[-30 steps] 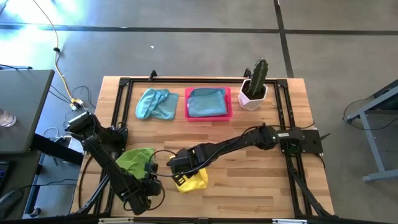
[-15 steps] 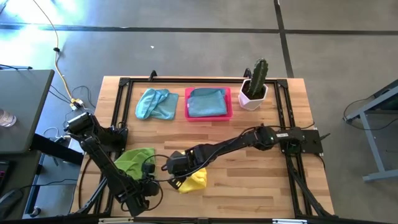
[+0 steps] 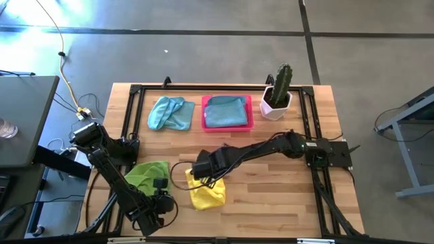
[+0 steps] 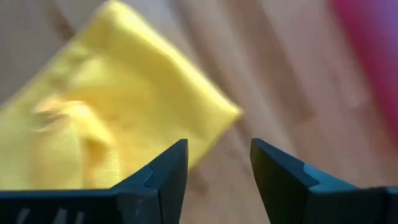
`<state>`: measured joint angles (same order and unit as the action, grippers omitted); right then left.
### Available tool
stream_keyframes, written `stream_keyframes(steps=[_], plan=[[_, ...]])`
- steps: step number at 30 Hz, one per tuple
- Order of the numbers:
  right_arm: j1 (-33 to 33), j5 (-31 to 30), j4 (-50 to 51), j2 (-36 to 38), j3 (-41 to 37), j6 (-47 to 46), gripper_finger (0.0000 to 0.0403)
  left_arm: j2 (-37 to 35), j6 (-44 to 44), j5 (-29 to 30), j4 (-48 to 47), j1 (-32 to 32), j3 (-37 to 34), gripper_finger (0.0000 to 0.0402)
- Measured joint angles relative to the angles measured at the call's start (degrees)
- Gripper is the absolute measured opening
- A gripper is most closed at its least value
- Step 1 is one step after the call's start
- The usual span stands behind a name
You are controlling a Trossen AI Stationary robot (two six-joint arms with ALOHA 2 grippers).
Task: Fold microfiber towels
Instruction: Fold the yellow microfiber cloth
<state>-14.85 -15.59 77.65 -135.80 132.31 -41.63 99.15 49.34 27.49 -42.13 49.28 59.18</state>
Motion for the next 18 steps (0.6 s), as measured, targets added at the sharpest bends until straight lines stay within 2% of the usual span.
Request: stream_keyframes(steps=[4, 10, 13, 18], plan=[[-0.21, 0.96, -2.68, -2.07, 0.0, 3.88, 0.0165, 0.0, 0.17, 0.17, 0.25, -0.19, 0.0, 0.0078], [-2.26, 9.38, -8.69, -4.66, -0.07, 6.09, 0.0165, 0.0, 3.01, 0.19, 0.38, -0.92, 0.0, 0.0078], [-3.84, 16.19, -13.89, -4.93, -0.07, 5.88, 0.0165, 0.0, 3.01, 0.19, 0.4, -0.94, 0.0, 0.0078], [-7.18, 31.68, -24.4, -4.88, -0.07, 7.07, 0.0165, 0.0, 3.1, 0.19, 0.42, -0.92, 0.0, 0.0078]])
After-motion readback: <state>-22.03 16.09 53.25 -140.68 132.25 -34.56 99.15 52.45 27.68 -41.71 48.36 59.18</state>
